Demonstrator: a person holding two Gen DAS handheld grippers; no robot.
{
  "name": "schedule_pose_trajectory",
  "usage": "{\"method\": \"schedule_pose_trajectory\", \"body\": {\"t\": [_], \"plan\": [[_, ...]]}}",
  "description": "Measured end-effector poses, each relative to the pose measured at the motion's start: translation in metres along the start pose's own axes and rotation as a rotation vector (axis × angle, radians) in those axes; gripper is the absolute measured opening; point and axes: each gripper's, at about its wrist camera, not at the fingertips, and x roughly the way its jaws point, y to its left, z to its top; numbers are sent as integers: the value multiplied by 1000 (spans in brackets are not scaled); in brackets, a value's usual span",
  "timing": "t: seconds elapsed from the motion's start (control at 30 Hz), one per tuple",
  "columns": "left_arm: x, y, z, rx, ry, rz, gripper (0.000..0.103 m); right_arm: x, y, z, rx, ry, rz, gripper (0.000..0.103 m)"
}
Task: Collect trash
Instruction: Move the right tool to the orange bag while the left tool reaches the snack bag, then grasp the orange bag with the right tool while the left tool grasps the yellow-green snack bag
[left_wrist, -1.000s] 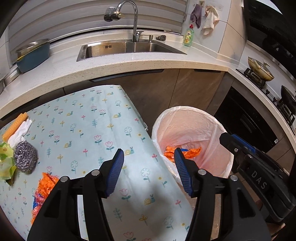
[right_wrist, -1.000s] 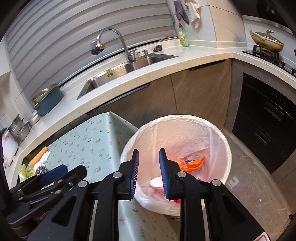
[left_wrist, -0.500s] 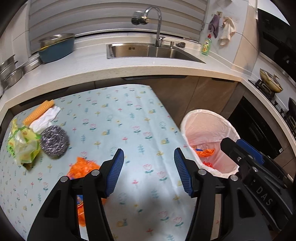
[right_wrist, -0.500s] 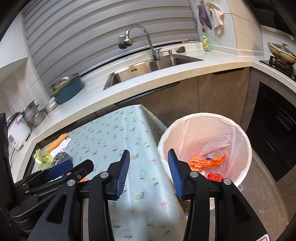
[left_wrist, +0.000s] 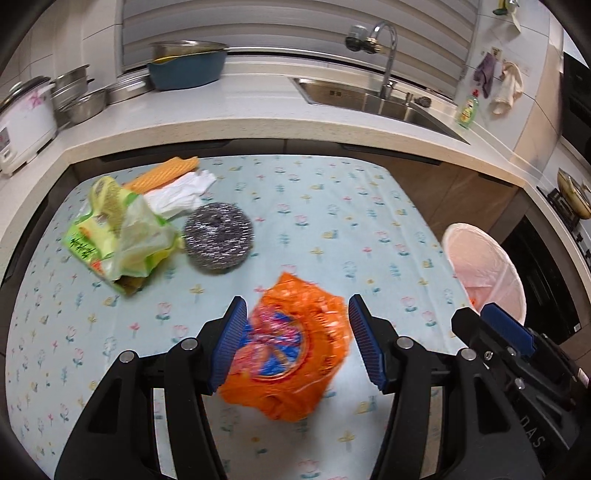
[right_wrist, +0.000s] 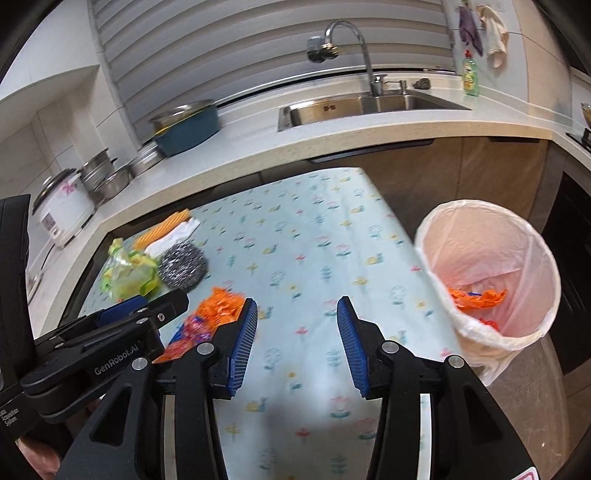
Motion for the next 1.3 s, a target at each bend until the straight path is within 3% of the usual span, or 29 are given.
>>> {"method": "schedule_pose_trajectory", "body": {"t": [0.27, 0.53, 0.73, 1.07, 1.17, 1.27, 1.3], "plan": [[-7, 52, -9, -53, -3, 53, 55, 21, 40, -20, -24, 57, 29, 51], [-13, 88, -12, -63, -30, 105, 62, 39, 72, -35, -50, 103, 46, 57], [-15, 106, -5, -44, -79, 146, 74, 54, 76, -41, -27, 134, 34, 57], [13, 122, 13, -10, -70, 162, 74, 81, 79, -45, -12, 177, 30, 57], [24, 124, 19, -1, -63, 164, 70, 88, 78, -45, -12, 183, 28, 58], [36, 125, 22, 0, -35, 154, 53, 92, 80, -43, -24, 177, 25, 58], [40, 125, 23, -4, -25, 147, 42, 93, 81, -42, -29, 176, 26, 59]]}}
